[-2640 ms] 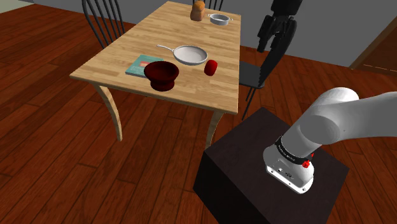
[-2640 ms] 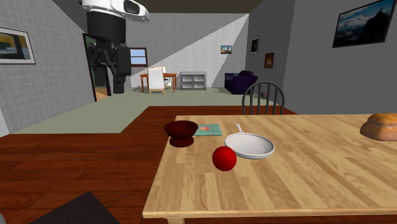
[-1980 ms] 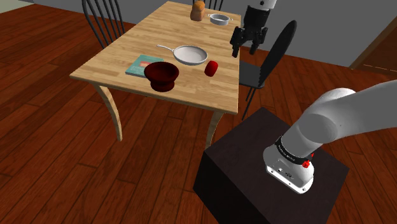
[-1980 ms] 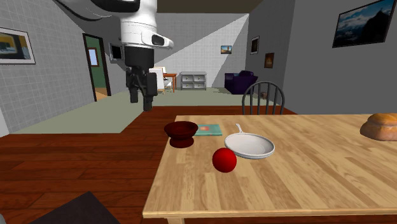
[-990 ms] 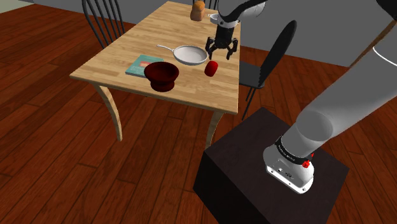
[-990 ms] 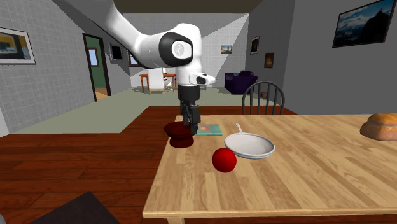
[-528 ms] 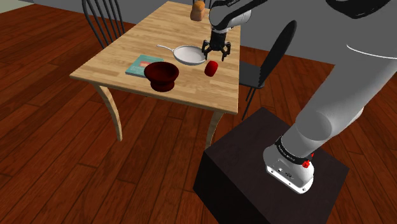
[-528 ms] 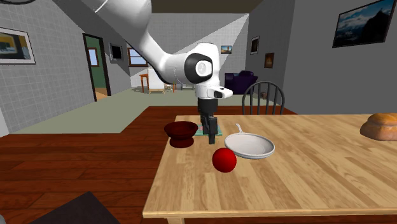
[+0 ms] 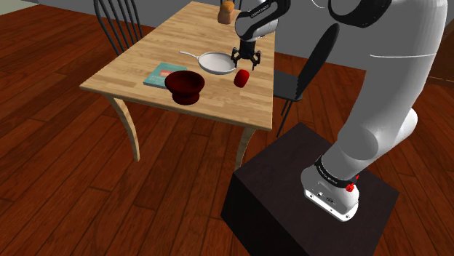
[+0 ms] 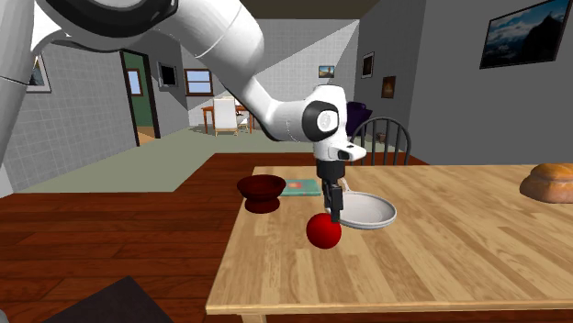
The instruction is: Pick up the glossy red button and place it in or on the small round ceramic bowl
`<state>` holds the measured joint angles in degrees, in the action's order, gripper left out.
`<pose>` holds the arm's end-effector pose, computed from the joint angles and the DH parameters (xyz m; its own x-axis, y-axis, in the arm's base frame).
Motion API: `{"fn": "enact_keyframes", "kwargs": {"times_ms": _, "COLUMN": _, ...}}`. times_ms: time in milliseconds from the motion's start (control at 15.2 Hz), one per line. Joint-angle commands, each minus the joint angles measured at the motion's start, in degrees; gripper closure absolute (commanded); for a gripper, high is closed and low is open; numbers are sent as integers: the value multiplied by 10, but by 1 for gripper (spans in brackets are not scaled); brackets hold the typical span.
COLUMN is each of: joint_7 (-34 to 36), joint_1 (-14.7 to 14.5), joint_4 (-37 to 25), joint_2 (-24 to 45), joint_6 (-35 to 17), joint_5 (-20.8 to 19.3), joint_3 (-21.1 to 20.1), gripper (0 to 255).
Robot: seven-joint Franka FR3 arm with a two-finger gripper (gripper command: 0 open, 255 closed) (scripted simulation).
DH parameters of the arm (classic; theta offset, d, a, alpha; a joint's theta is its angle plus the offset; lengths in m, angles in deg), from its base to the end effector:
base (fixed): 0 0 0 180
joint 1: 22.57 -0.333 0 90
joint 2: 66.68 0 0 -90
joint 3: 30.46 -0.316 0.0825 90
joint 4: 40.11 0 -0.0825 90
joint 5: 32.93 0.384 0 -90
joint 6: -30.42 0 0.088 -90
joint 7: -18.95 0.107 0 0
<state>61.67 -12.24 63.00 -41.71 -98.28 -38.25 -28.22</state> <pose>0.6348 -0.1423 0.3070 0.6190 -0.7825 0.0666 -0.7853 -0.6161 0.0602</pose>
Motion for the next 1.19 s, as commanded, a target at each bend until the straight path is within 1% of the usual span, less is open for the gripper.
{"fn": "enact_keyframes", "kwargs": {"times_ms": 0, "joint_7": 6, "joint_1": 0, "joint_4": -7, "joint_2": 17, "joint_6": -11, "joint_5": -1, "joint_3": 2, "gripper": 0}}
{"fn": "enact_keyframes", "kwargs": {"times_ms": 396, "joint_7": 6, "joint_1": 2, "joint_4": -1, "joint_2": 43, "joint_6": -43, "joint_5": -2, "joint_3": 3, "gripper": 0}}
{"fn": "enact_keyframes", "kwargs": {"times_ms": 924, "joint_7": 6, "joint_1": 2, "joint_4": -1, "joint_2": 43, "joint_6": -43, "joint_5": -2, "joint_3": 3, "gripper": 0}}
{"fn": "enact_keyframes", "kwargs": {"times_ms": 990, "joint_7": 6, "joint_1": 2, "joint_4": -1, "joint_2": 43, "joint_6": -43, "joint_5": -2, "joint_3": 3, "gripper": 255}}
{"fn": "enact_keyframes", "kwargs": {"times_ms": 1122, "joint_7": 6, "joint_1": 2, "joint_4": -1, "joint_2": 43, "joint_6": -43, "joint_5": -2, "joint_3": 3, "gripper": 255}}
